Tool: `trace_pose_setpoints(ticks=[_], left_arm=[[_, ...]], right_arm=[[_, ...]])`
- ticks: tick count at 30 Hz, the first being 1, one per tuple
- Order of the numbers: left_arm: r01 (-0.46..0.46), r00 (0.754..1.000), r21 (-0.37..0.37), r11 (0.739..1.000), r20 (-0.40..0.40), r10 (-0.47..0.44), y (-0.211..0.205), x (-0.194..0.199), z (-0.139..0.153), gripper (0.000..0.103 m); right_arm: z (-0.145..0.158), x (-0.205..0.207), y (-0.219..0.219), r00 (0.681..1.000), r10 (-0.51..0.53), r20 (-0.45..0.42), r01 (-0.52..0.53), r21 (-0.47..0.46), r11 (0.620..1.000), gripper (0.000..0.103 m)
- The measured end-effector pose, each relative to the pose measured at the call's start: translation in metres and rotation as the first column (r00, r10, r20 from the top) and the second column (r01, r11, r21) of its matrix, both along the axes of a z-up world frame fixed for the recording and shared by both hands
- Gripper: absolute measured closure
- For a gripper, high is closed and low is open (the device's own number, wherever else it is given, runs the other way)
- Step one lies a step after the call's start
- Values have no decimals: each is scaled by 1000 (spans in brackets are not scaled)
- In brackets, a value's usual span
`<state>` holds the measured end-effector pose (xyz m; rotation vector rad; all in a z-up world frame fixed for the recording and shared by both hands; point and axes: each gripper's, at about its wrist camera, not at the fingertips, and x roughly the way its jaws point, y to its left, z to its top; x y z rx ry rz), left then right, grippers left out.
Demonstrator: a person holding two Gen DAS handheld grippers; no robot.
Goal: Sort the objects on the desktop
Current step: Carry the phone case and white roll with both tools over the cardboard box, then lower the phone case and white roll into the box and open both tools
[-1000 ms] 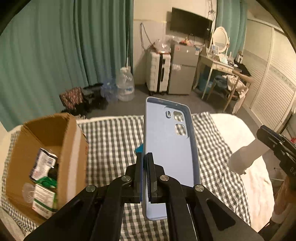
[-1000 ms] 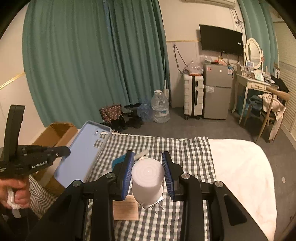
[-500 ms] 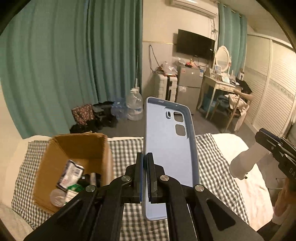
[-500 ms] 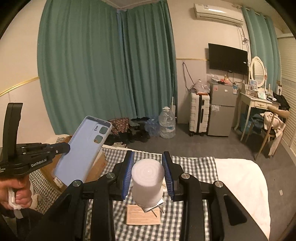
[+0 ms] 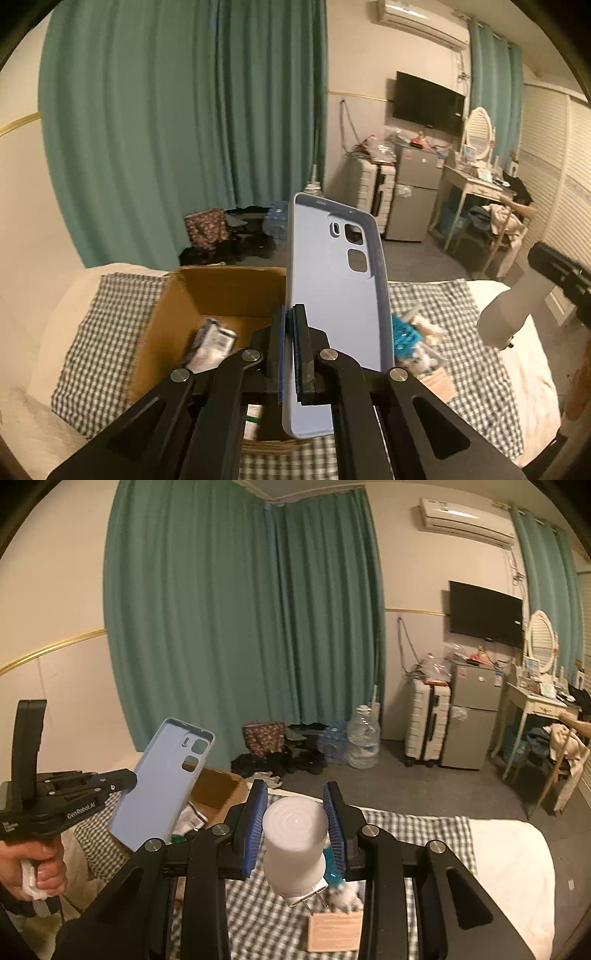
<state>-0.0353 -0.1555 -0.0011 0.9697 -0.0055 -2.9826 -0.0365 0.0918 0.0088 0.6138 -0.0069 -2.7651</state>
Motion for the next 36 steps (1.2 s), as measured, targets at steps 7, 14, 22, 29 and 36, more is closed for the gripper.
trace_pose_setpoints(ticks=[7, 14, 22, 29, 36], left_arm=[[-43, 999, -30, 999, 29, 44, -38, -7, -18, 100], [-98, 993, -38, 994, 69, 100, -76, -16, -42, 100], [-144, 981, -41, 989, 123, 148, -112, -33, -73, 99], [-164, 974, -39, 986, 152, 168, -127, -55, -91, 99], [-172, 967, -43, 984, 183, 177, -132, -71, -106, 99]], right_arm=[[0, -17, -45, 997, 75, 0, -75, -29, 997, 72], [-12, -38, -91, 988, 150, 26, -150, -34, 988, 72], [-37, -67, -142, 970, 233, 64, -230, -49, 972, 72], [-67, -97, -183, 951, 289, 105, -288, -27, 957, 72], [-98, -132, -211, 940, 299, 166, -303, -2, 953, 72]])
